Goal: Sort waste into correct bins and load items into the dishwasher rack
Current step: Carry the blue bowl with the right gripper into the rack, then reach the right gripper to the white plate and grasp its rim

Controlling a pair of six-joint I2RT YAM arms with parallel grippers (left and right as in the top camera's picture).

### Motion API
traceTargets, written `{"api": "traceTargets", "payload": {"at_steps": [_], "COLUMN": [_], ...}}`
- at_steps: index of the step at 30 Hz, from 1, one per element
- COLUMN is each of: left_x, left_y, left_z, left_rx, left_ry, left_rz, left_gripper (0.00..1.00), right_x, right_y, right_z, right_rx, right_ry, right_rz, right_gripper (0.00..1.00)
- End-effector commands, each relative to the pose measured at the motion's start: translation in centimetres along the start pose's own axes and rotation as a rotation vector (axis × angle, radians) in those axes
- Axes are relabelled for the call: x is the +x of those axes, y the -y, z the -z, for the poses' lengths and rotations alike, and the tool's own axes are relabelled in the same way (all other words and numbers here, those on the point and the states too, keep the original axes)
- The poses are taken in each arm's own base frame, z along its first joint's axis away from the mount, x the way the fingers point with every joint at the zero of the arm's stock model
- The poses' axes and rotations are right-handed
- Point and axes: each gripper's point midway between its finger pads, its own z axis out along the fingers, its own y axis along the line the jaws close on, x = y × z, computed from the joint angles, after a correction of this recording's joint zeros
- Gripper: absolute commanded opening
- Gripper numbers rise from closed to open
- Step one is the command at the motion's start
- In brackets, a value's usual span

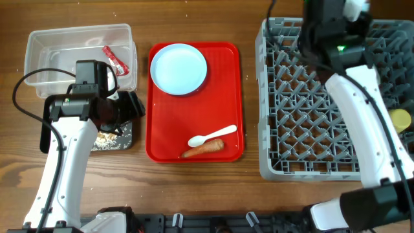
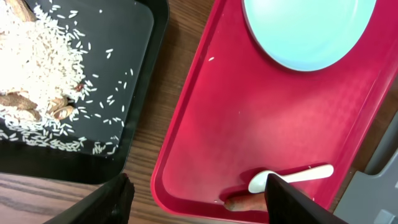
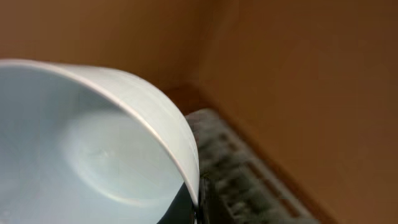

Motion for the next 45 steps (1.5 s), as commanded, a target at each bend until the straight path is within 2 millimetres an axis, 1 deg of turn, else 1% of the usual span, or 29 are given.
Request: {"api": "traceTargets", "payload": {"at_steps": [1, 4, 5, 6, 7, 9, 10, 13, 16, 20, 23, 24, 28, 31, 33, 35, 36, 37, 38, 39, 40, 41, 43, 44, 45], "left_x": [-0.4, -0.3, -0.2, -0.1, 0.1, 0.1, 0.0, 0.0, 0.0, 0.0, -0.2, -0.1, -0.1, -0.1, -0.1, -0.1, -0.1, -0.1, -0.1, -0.1, -0.1, -0.1, -0.1, -0.2, -0.2], "left_y": [0.2, 0.1, 0.1, 0.0, 0.0, 0.0, 0.0, 0.0, 0.0, 0.1, 0.1, 0.1, 0.1, 0.1, 0.1, 0.1, 0.1, 0.1, 0.1, 0.1, 0.1, 0.1, 0.1, 0.1, 0.1], "left_z": [0.7, 0.7, 0.7, 0.7, 0.7, 0.7, 0.7, 0.7, 0.7, 0.7, 0.7, 0.7, 0.7, 0.7, 0.7, 0.7, 0.7, 0.7, 0.7, 0.7, 0.7, 0.7, 0.7, 0.6, 0.6], "left_rx": [0.009, 0.008, 0.006, 0.004, 0.001, 0.001, 0.003, 0.003, 0.003, 0.005, 0.009, 0.009, 0.01, 0.009, 0.009, 0.009, 0.009, 0.009, 0.009, 0.009, 0.008, 0.008, 0.009, 0.009, 0.009], "left_ry": [0.023, 0.019, 0.015, 0.01, 0.004, 0.004, 0.006, 0.006, 0.007, 0.007, 0.012, 0.011, 0.012, 0.011, 0.012, 0.011, 0.011, 0.011, 0.011, 0.011, 0.01, 0.01, 0.012, 0.012, 0.012], "left_rz": [0.002, 0.002, 0.003, 0.005, 0.006, 0.006, 0.006, 0.006, 0.006, 0.006, 0.005, 0.005, 0.005, 0.005, 0.004, 0.005, 0.005, 0.005, 0.005, 0.005, 0.004, 0.005, 0.004, 0.004, 0.004], "left_gripper": [0.69, 0.69, 0.69, 0.69, 0.69, 0.69, 0.69, 0.69, 0.69, 0.69, 0.69, 0.69, 0.69, 0.7, 0.7, 0.72, 0.73, 0.74, 0.74, 0.75, 0.76, 0.77, 0.78, 0.78, 0.79], "right_x": [2.5, 5.8, 7.3, 8.3, 10.0, 11.1, 12.2, 13.6, 14.4, 16.7, 19.9, 20.7, 22.2, 21.6, 20.6, 19.1, 18.1, 17.5, 16.8, 16.0, 15.4, 15.1, 14.1, 13.6, 13.2], "right_y": [1.6, 0.9, 0.3, 0.0, -0.5, -1.2, -2.2, -3.2, -3.6, -5.1, -6.9, -7.3, -6.8, -6.7, -6.2, -5.7, -5.7, -5.8, -6.0, -7.0, -8.4, -9.6, -12.2, -13.5, -14.7], "right_z": [-4.0, -7.9, -9.4, -10.2, -11.5, -12.3, -12.8, -13.3, -13.4, -12.6, -10.8, -10.2, -8.3, -7.0, -6.2, -5.2, -4.4, -3.8, -2.9, -1.4, 0.7, 2.4, 6.7, 9.3, 11.7], "right_rx": [0.234, 0.313, 0.331, 0.341, 0.356, 0.347, 0.322, 0.298, 0.276, 0.169, 0.011, -0.019, -0.058, -0.123, -0.149, -0.19, -0.25, -0.292, -0.355, -0.483, -0.654, -0.78, -1.077, -1.246, -1.368], "right_ry": [-0.039, -0.105, -0.134, -0.153, -0.178, -0.199, -0.219, -0.242, -0.263, -0.353, -0.495, -0.532, -0.64, -0.671, -0.669, -0.653, -0.642, -0.636, -0.635, -0.636, -0.642, -0.65, -0.668, -0.67, -0.668], "right_rz": [0.083, 0.161, 0.192, 0.214, 0.233, 0.253, 0.267, 0.27, 0.269, 0.311, 0.386, 0.382, 0.322, 0.302, 0.28, 0.249, 0.243, 0.237, 0.224, 0.223, 0.222, 0.214, 0.178, 0.172, 0.169], "right_gripper": [0.04, 0.04, 0.04, 0.04, 0.05, 0.04, 0.04, 0.04, 0.04, 0.04, 0.04, 0.04, 0.04, 0.05, 0.08, 0.09, 0.17, 0.2, 0.27, 0.33, 0.4, 0.44, 0.54, 0.58, 0.64]}}
